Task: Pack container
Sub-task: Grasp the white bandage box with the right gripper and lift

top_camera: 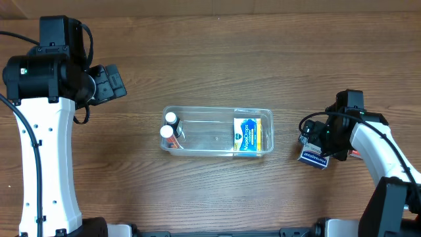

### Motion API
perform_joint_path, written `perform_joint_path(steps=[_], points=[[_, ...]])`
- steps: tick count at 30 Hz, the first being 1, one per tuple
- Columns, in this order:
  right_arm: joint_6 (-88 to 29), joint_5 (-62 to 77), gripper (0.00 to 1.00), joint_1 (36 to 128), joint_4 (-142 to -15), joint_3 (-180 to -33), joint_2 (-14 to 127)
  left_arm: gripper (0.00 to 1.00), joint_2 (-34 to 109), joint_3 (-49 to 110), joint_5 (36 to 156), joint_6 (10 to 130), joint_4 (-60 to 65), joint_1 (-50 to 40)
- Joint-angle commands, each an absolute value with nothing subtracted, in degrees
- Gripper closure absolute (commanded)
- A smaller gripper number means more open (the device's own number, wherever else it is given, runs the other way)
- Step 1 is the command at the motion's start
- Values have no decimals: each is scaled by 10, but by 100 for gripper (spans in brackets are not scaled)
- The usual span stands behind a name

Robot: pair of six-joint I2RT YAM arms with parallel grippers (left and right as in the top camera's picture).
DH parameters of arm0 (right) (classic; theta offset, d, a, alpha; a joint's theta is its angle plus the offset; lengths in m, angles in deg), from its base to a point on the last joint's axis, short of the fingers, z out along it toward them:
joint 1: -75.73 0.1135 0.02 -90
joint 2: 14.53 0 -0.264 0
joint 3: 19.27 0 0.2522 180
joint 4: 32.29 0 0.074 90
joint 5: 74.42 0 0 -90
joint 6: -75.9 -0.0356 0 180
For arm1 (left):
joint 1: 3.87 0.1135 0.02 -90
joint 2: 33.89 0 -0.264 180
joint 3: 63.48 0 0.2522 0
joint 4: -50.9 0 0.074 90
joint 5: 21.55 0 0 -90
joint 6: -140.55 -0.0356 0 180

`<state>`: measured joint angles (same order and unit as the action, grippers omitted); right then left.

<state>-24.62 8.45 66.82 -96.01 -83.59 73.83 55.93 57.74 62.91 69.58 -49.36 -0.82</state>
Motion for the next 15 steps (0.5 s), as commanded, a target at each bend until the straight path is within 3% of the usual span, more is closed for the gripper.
perform_joint_path(steps=[1,7,15], points=[[-250,77,1,670,-993,-867,750,0,561,583,633,683,-490,-5],[-250,117,0,670,-1056,-943,717,0,561,583,634,683,-489,-5],[-265,135,0,670,-1037,-913,712,0,561,583,634,683,-489,-5]])
